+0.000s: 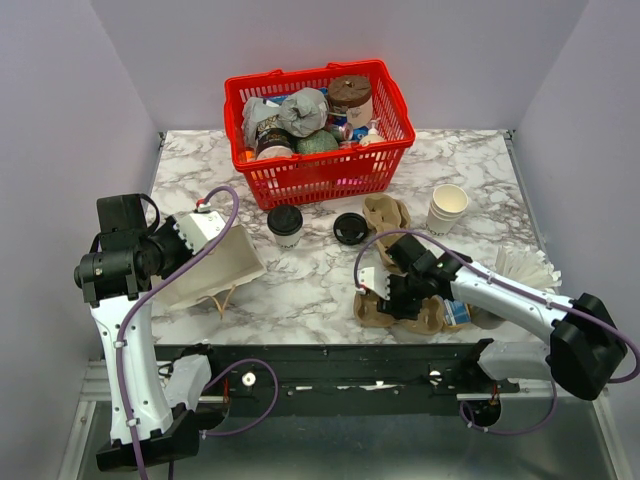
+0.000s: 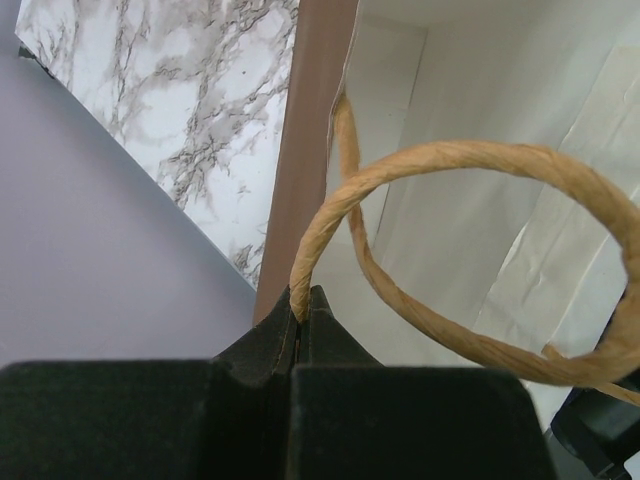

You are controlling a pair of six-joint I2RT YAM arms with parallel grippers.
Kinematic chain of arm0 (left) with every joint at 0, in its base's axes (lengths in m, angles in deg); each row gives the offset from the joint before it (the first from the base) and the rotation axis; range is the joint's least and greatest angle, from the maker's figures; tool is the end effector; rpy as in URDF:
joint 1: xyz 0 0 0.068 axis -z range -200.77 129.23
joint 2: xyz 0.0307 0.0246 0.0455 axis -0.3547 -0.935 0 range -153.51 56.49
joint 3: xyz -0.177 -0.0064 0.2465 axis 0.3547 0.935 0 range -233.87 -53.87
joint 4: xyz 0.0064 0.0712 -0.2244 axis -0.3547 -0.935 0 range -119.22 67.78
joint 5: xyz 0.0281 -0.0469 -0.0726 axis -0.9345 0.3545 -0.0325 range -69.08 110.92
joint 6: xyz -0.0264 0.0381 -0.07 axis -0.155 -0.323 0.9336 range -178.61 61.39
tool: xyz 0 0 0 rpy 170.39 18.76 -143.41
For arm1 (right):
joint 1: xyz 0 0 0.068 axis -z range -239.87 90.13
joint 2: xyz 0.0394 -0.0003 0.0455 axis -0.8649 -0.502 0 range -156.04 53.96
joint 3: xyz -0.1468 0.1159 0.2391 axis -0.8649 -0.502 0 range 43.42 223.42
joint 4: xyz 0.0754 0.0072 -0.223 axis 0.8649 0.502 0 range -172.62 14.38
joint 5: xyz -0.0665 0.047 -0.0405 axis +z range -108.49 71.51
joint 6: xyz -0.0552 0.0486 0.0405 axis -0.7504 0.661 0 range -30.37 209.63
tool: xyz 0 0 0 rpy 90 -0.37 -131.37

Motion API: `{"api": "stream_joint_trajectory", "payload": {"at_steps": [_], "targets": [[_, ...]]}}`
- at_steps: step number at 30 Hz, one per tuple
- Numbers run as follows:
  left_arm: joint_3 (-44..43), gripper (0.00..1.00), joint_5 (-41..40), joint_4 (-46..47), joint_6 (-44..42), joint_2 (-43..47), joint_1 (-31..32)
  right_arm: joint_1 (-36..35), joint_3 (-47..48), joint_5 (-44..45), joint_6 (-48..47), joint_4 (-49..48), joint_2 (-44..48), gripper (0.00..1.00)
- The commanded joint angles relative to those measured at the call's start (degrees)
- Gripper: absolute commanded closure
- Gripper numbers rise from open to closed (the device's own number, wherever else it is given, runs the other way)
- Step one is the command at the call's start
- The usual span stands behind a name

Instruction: Pack the takeout coffee

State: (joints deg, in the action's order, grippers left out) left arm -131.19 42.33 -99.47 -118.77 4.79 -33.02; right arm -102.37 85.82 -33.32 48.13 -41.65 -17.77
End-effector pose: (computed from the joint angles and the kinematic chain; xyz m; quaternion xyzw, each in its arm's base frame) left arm 0.0985 -0.0060 0.3819 0.4326 0.8233 0.0491 0.3643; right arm 0.1310 0.1456 0.2036 -0.6702 0.7113 0.1286 0.1685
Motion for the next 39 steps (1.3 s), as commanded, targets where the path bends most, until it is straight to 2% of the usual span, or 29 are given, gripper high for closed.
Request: {"api": "stream_joint_trajectory", "payload": {"at_steps": [1,8,12,16,25,39], "targets": [[0.5,1.0,-0.2,-6.5,0.3,0.3,0.2,-0.3,1.4,1.1,1.3,-0.5,0.0,0.49],[0.4,1.0,0.2,-6.5,0.0,-0.2,0.2,-0.3,9.1,-0.2,0.7,6.5,1.1,0.53],[0.8,1.0,0.6,-6.4,-0.3,-0.3,0.1,-0.3,12.6,-2.0,0.8,8.3,0.3,0.63],[0.8,1.0,0.6,-6.0,-0.2,-0.2,0.2,-0.3,13.4,-1.3,1.8,9.6,-1.7,0.59],[0.8,1.0,0.8,-5.9,-0.3,-0.7,0.1,-0.3,7.9,2.0,1.4,8.7,-2.5,0.49],[1.1,1.0,0.7,-5.7,-0.2,-0.9,0.1,-0.3,5.6,4.7,2.5,4.6,-5.9,0.47]]}}
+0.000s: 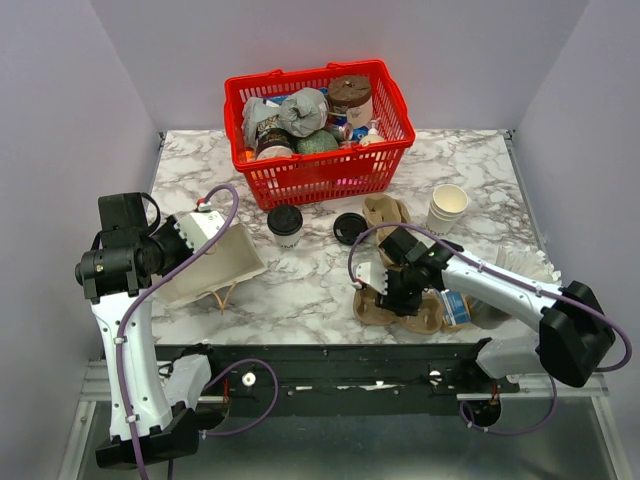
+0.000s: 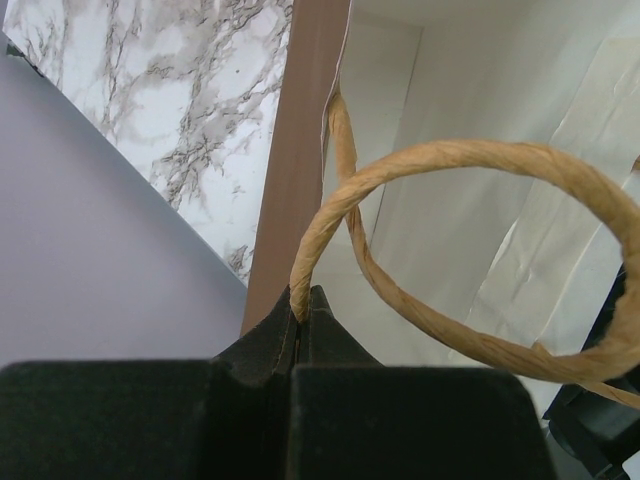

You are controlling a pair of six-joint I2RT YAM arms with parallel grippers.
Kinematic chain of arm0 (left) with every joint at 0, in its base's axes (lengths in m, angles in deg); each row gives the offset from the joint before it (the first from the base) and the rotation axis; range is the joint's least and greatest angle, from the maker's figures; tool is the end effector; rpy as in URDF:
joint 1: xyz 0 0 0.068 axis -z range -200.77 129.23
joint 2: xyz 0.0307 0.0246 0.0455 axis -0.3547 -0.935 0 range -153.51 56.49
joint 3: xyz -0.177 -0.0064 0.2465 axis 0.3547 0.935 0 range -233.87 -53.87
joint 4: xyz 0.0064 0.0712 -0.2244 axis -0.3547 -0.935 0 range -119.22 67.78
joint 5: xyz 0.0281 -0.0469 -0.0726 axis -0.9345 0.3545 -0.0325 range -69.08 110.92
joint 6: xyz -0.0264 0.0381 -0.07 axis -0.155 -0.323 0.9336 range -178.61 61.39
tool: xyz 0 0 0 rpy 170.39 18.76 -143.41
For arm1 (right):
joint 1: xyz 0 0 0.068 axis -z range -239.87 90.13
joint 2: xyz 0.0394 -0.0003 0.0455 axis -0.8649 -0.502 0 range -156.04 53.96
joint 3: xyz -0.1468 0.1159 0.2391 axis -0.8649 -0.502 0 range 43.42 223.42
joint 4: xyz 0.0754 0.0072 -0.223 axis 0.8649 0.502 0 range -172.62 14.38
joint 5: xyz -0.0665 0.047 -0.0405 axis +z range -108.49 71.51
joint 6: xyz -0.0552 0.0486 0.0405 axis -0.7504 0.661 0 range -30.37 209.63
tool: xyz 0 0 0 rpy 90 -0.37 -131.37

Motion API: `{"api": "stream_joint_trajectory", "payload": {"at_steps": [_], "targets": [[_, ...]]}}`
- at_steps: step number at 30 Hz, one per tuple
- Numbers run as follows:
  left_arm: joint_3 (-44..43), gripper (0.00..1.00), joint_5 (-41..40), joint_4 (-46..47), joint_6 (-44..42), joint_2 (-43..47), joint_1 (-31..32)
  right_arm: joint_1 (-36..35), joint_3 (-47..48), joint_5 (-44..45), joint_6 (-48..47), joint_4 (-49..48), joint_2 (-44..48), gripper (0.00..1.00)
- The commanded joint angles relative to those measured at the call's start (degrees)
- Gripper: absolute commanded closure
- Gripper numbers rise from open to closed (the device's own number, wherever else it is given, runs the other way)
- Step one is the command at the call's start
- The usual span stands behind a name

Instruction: Pack the takeout coffee

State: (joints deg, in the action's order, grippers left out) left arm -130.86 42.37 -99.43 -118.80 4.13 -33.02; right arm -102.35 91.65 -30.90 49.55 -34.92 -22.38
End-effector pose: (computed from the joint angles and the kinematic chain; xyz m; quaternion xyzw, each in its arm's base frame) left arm 0.1018 -0.0054 0.3796 0.4326 0.8261 0.0440 0.3585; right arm 0.1411 0.1506 0.2100 -0.6609 0.7326 0.1098 0.1205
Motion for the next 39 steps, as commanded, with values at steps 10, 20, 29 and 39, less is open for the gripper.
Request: {"api": "stream_joint_trajectory", "payload": {"at_steps": [10,20,29,39], "targets": [[1.6,1.0,0.5,-5.1,0.4,0.2,0.1,-0.3,1.0,2.0,5.4,-2.4,-1.6,0.47],[2.4,1.0,0.4,-4.8,0.9,0.3,0.2,-0.3,-0.3,3.8,9.1,-4.3,-2.2,0.47],[2.9,1.0,0.4,-4.2,1.5,0.4,0.2,-0.3,-1.1,4.4,9.8,-5.1,-1.8,0.48],[3.0,1.0,0.4,-4.4,1.5,0.5,0.1,-0.3,-1.6,5.9,9.7,-5.1,-2.0,0.57]]}}
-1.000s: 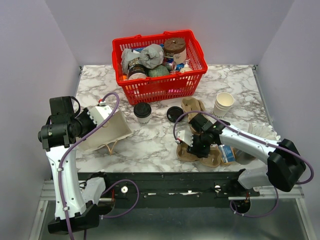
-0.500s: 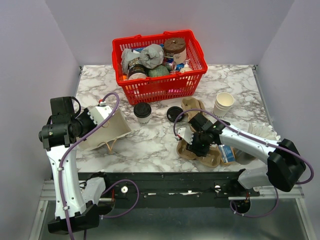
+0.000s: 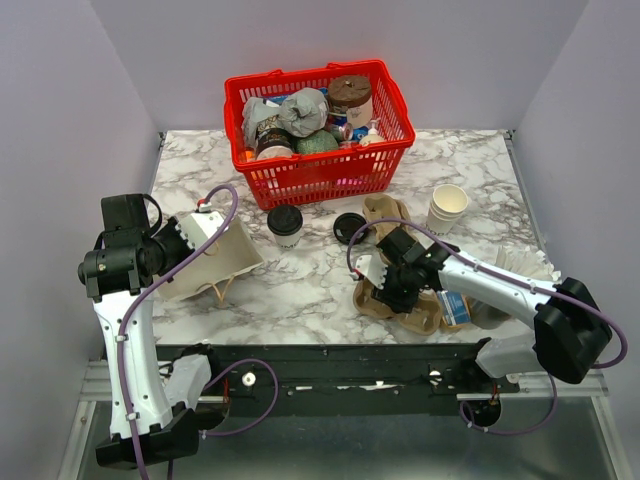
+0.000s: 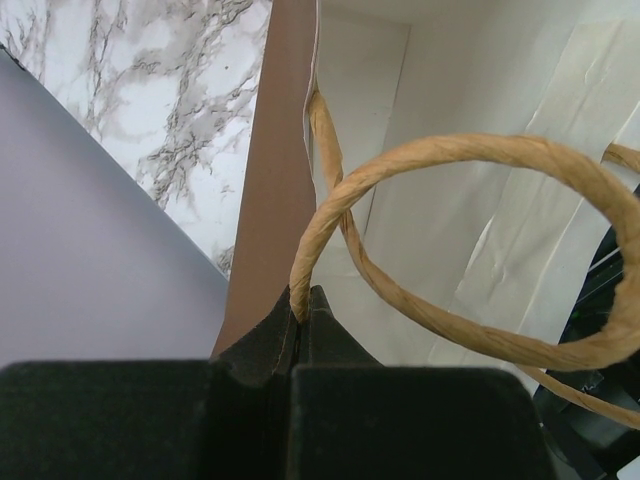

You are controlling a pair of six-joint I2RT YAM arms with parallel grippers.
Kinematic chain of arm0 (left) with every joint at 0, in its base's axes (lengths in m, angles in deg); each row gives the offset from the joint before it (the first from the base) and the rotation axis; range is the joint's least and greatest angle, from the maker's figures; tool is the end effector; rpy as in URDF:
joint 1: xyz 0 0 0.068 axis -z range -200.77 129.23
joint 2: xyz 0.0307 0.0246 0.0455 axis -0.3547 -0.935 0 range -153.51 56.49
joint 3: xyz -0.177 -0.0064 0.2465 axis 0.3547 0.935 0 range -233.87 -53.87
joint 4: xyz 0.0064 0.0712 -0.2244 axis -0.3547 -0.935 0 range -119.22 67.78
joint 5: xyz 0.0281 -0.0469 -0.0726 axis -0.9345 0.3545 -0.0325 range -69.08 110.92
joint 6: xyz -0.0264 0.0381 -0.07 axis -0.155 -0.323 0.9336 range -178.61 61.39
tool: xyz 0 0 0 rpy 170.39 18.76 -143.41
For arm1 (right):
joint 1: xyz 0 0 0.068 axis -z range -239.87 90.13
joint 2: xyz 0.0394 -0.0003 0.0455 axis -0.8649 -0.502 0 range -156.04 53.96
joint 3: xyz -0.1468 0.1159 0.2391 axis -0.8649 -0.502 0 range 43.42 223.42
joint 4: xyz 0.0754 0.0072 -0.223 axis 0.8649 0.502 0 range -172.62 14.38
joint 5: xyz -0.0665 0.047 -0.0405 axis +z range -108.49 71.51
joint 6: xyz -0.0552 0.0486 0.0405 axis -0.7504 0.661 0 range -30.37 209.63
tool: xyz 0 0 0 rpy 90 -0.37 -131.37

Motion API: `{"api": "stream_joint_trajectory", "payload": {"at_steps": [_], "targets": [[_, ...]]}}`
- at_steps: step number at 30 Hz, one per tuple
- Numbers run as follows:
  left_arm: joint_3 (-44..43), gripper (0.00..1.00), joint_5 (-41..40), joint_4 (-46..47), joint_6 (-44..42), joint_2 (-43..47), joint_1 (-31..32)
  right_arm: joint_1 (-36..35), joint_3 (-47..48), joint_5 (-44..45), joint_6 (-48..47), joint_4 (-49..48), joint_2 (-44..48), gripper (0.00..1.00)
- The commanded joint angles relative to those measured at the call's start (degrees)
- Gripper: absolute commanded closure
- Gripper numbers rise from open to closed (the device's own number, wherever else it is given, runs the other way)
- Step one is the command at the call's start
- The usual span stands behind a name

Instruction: Pack the takeout coffee

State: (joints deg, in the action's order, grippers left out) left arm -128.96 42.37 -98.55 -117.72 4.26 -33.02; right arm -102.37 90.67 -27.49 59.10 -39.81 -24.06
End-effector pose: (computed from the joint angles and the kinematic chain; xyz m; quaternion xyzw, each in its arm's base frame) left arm 0.1039 -0.0049 0.3724 0.4245 0.8329 0.0360 0.3533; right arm 0.1525 0.1554 0.2025 -0.5961 0.7863 0.0920 0.1335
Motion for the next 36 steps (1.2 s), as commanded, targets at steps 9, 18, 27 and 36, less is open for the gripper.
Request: {"api": "stream_joint_trajectory", "payload": {"at_steps": [9,18,27,36], "targets": [[0.8,1.0,0.5,-5.8,-1.4,0.2,0.1,-0.3,12.9,-4.2,-3.4,12.7,2.7,0.67],[-0.3,1.0,2.9,-8.2,-3.4,0.7,0.2,-0.3,28.8,-18.1,-9.4,16.4,2.1,0.76],[-2.0,1.0,7.6,-9.1,3.2,0.4,0.2,-0.8,49.9,-33.3,-5.2,-7.8,-2.7,1.0],[0.7,1.0,11.3,-6.0,4.8,2.7,0.2,-14.8,48.6,-38.2,-7.1,-30.1,-6.4,1.0]]}}
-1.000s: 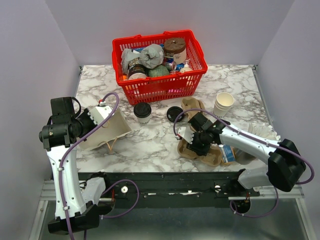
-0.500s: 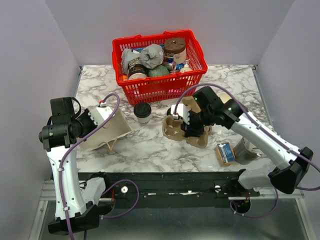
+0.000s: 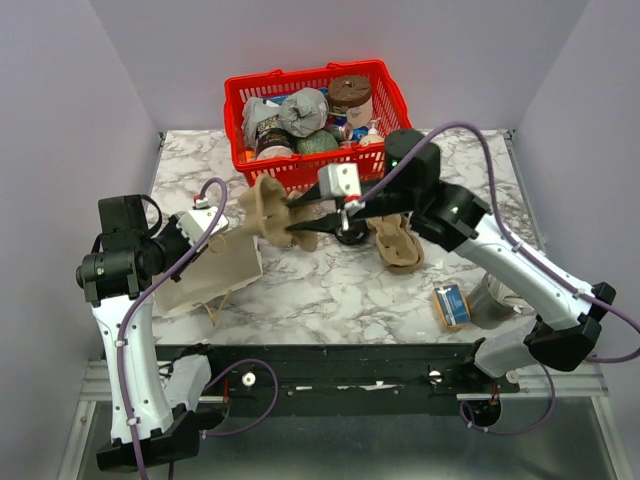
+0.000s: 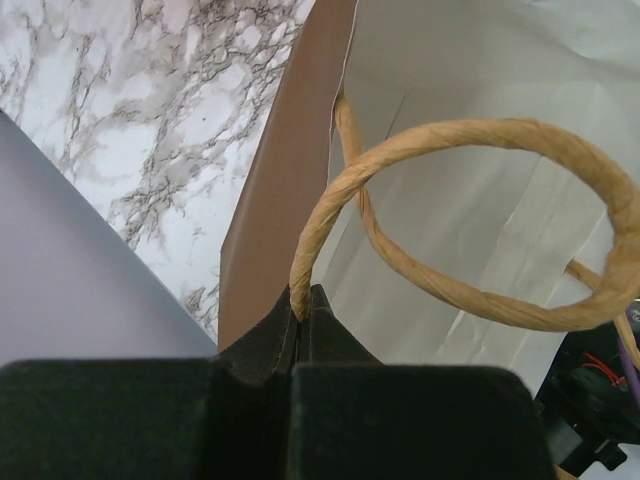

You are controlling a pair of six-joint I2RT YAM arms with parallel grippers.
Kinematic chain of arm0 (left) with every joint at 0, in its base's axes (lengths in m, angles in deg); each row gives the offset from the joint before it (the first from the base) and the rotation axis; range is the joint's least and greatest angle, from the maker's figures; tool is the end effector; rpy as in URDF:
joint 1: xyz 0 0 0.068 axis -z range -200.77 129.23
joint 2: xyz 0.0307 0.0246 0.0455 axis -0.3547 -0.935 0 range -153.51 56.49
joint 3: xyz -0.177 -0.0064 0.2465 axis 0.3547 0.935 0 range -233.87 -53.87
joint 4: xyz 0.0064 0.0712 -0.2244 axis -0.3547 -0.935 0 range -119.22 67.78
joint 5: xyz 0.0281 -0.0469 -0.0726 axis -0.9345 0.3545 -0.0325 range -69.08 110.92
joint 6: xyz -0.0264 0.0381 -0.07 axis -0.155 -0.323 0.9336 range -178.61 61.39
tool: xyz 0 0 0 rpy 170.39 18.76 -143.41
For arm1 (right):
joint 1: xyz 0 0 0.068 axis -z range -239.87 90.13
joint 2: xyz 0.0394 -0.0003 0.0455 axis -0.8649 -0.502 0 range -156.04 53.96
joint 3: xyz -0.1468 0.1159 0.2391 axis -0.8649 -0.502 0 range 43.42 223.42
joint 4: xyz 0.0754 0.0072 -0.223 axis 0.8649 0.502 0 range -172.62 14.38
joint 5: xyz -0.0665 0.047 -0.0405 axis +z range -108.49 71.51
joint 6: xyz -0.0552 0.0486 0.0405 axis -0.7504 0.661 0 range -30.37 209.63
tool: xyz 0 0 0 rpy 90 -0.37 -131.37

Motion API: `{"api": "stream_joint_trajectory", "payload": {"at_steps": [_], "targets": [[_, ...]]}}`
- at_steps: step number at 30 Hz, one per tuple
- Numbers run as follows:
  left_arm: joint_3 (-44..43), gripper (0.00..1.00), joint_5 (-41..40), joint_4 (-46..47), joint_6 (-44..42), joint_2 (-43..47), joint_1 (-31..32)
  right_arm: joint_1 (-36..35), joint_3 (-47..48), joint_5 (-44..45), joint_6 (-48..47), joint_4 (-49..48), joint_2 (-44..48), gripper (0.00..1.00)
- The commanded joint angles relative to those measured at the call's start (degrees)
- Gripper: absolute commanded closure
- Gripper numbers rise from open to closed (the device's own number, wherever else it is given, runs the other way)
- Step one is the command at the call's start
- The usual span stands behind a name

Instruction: Pack the takeout coffee

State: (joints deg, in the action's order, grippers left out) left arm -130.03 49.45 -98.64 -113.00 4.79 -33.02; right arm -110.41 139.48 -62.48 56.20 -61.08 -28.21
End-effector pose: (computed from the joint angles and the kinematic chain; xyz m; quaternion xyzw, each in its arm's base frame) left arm 0.1002 -0.0141 0.3809 0.4044 0.8261 -0.0212 0.3920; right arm 0.1524 0.2656 0.4999 -0.6502 0.3539 0.3695 0.5617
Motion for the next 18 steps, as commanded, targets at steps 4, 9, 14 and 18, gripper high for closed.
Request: {"api": "stream_joint_trajectory", "payload": {"at_steps": [4,9,14,18], "targets": [[4.8,1.0,1.7,-0.3,4.1,4.5,0.2,-12.6,-2.6,-1.8,-6.7,-11.1,-3.0,0.99],[2.5,1.0,3.4,-1.4,8.3,3.5,0.2,-13.6,-9.6,-3.9,-8.7,-19.7,0.5,0.99],[0.5,1.0,8.0,-4.9,11.2,3.5,0.2,-14.8,-18.1,-5.7,-10.8,-28.8,3.1,0.99],[-2.4,1.0,8.9,-9.5,9.7,3.1,0.3,-16.2,-20.4,-5.6,-10.3,-35.1,1.7,0.99]]}}
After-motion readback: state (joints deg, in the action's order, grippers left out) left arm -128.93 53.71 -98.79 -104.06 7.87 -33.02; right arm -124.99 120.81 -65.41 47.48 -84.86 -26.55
